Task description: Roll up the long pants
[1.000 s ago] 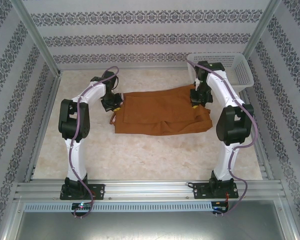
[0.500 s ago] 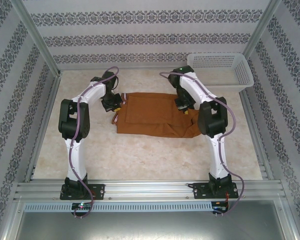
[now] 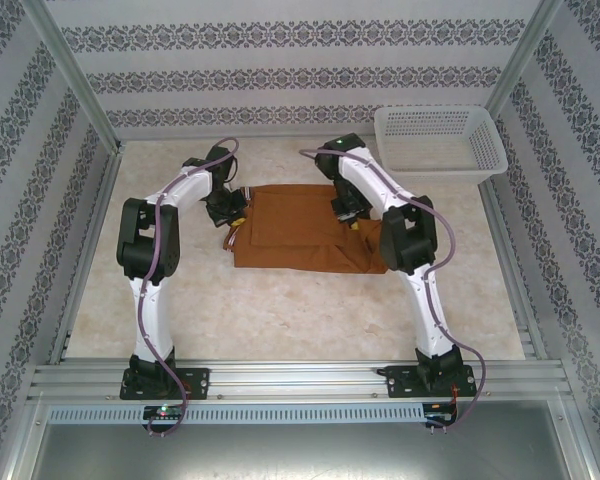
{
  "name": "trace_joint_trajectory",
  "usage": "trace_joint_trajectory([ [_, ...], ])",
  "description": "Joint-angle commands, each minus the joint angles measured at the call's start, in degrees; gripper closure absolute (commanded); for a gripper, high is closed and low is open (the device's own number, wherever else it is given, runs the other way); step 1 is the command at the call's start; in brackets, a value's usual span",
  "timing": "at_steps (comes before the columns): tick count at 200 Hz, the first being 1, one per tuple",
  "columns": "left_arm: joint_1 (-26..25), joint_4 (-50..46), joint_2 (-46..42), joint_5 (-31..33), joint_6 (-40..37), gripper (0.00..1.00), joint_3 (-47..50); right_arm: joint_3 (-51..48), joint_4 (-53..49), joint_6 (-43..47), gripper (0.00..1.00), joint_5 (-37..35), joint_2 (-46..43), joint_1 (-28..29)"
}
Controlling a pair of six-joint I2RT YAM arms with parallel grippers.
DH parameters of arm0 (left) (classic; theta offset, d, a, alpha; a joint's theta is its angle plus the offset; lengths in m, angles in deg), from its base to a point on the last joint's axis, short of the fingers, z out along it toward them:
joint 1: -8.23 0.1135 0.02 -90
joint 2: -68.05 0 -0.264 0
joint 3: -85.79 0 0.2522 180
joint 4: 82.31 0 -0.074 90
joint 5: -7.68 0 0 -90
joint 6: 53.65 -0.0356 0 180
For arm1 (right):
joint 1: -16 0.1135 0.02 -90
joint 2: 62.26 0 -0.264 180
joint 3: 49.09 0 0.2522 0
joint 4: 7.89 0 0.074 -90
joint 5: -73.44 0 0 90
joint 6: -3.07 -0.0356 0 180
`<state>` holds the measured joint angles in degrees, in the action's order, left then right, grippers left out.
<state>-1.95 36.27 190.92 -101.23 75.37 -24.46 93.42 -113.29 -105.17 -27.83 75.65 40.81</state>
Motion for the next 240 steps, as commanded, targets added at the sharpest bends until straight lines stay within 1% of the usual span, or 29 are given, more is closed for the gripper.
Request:
trace_joint_trajectory([
  [1,-1.7,1.9,-1.7,-1.8,1.6,1.0,0.2,-0.6,4.4,-4.1,0.93,7.2,3.1,1.5],
  [14,-2.1,1.7,-1.5,-1.9,1.7,1.0,-0.5,-3.1,7.7,-5.5,0.88,10.3,3.1,1.9],
  [26,-2.4,1.5,-1.2,-1.9,1.8,1.0,-1.0,-4.9,10.0,-6.7,0.77,12.0,3.1,2.2],
  [37,-2.5,1.4,-1.0,-2.0,1.9,1.0,-1.5,-6.6,12.3,-7.6,0.69,14.0,2.7,2.3],
  [53,-2.7,1.4,-0.8,-2.1,1.9,1.0,-1.8,-9.1,15.5,-8.6,0.47,16.5,1.4,2.3],
  [62,-2.7,1.3,-0.7,-2.2,1.9,1.0,-1.9,-10.0,16.6,-9.0,0.41,17.5,0.6,2.3],
  [98,-2.8,1.4,-0.5,-2.1,1.9,1.0,-1.8,-12.4,20.0,-10.1,0.32,22.2,-4.9,2.0],
  [125,-2.8,1.4,-0.4,-2.3,1.9,1.0,-1.9,-12.2,20.7,-10.6,0.31,23.5,-9.3,1.4],
  [155,-2.8,0.9,-0.5,-1.9,1.6,1.0,-2.3,-12.4,19.9,-9.7,0.36,22.6,-14.2,0.8],
  [168,-2.8,0.8,-0.5,-1.9,1.5,1.0,-2.4,-14.4,20.9,-9.5,0.37,22.9,-17.2,0.0],
  [174,-2.8,0.8,-0.5,-1.9,1.6,1.0,-2.5,-15.9,21.8,-9.5,0.41,23.4,-18.7,-0.5],
  [178,-2.8,0.8,-0.5,-1.9,1.6,1.0,-2.5,-16.7,22.2,-9.6,0.47,23.6,-19.6,-1.0],
  [182,-2.8,0.8,-0.5,-1.9,1.6,1.0,-2.6,-17.8,22.6,-9.7,0.57,23.8,-20.4,-1.5],
  [195,-2.8,0.8,-0.4,-2.1,1.6,1.0,-2.6,-21.1,24.8,-9.7,1.0,24.8,-22.9,-2.9],
  [215,-2.8,0.8,-0.3,-2.3,1.7,1.0,-2.8,-24.4,26.2,-9.1,1.0,26.9,-24.7,-4.5],
  [240,-2.9,0.0,-0.6,-1.8,1.3,1.0,-3.4,-28.5,26.6,-8.1,1.0,24.2,-26.9,-5.6],
])
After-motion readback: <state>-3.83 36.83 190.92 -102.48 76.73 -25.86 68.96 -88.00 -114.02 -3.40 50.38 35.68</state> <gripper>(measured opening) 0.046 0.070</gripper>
